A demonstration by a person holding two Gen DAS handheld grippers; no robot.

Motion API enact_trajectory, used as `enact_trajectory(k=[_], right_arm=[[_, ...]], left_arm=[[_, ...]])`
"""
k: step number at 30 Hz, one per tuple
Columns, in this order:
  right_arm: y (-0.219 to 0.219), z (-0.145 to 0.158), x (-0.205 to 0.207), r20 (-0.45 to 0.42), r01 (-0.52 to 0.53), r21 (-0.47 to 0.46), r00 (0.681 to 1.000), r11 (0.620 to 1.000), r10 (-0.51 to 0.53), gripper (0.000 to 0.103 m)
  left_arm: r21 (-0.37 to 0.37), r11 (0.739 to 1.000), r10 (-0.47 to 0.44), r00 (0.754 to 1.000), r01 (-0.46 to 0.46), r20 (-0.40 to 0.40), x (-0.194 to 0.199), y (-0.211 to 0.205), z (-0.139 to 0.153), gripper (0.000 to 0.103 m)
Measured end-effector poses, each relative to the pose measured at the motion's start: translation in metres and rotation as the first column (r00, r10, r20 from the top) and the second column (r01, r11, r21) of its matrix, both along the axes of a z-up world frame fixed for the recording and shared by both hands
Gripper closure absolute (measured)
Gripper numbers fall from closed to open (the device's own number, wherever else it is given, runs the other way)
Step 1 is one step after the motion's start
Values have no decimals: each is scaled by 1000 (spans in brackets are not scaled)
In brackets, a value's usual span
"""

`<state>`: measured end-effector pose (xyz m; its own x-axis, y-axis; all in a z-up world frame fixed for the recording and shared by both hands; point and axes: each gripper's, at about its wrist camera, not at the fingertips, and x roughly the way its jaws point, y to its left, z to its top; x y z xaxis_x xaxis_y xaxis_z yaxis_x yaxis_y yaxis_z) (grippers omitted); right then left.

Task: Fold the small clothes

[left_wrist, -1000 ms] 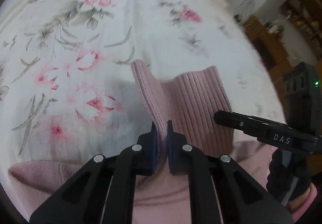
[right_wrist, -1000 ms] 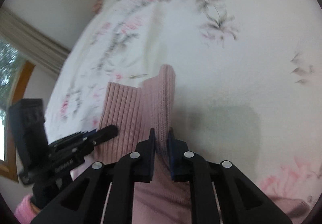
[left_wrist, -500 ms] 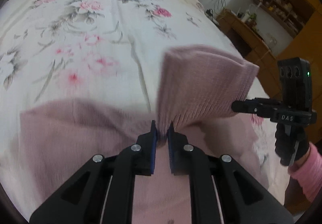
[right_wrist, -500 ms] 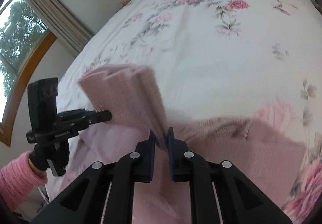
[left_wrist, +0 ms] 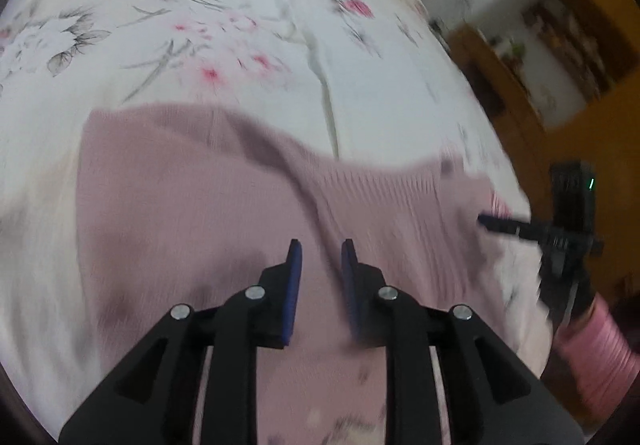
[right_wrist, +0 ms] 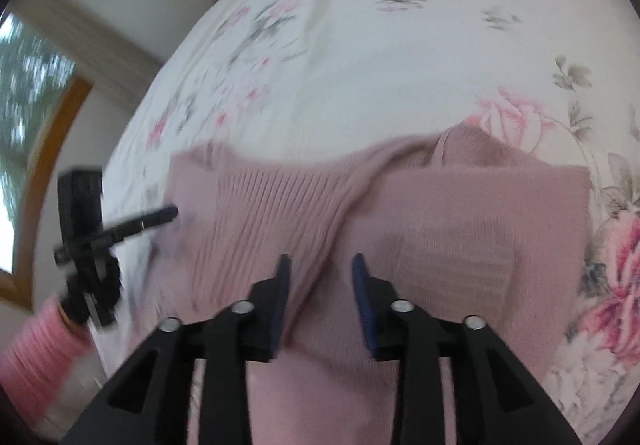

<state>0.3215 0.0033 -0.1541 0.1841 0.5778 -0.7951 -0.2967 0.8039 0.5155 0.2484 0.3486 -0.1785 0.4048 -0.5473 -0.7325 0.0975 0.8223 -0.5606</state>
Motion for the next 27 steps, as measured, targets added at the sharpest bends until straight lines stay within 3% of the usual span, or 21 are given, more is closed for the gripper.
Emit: enact_trajectory(k=[2,6,8,10,12,14,18,21,24,27], right_arm=[[3,-11,18,-58,51,37,997,998,-49,59],[14,-37,43,-146,95,39,985,995,-88,59],[24,-47,52,-168,87,56,983,995,-76,67],[31,-50,59,-147,80,16,986,997,-77,87],[29,-51,63,-133,100,-1,986,995,-99,91],[26,-54,65,-141,120,14,983,993,-117,91],[24,-44,49,-109,98,-13,989,995,-99,83],[19,-29,30,-106,81,18,991,997,-79,76],[21,-23,4,-141,54,63,989,997,-45,71],[29,-33,-17,-202,32,39,979,999,-24,70]], left_arm=[[-54,998,29,999,-31,-39,19,-2,-7,79],[-65,995,75,993,-81,-93,49,-13,-25,82],[-55,995,78,993,-83,-89,59,-21,-27,88],[-12,997,75,995,-76,-69,66,-28,-25,90],[48,996,75,996,-72,-52,74,-31,-26,91],[112,991,83,995,-76,-58,81,-30,-31,97],[78,991,113,991,-108,-69,72,-21,-26,97],[130,985,112,994,-110,-9,45,-23,-5,96],[149,987,57,997,-65,60,11,-41,17,85],[131,991,-19,997,9,70,-14,-65,25,84]])
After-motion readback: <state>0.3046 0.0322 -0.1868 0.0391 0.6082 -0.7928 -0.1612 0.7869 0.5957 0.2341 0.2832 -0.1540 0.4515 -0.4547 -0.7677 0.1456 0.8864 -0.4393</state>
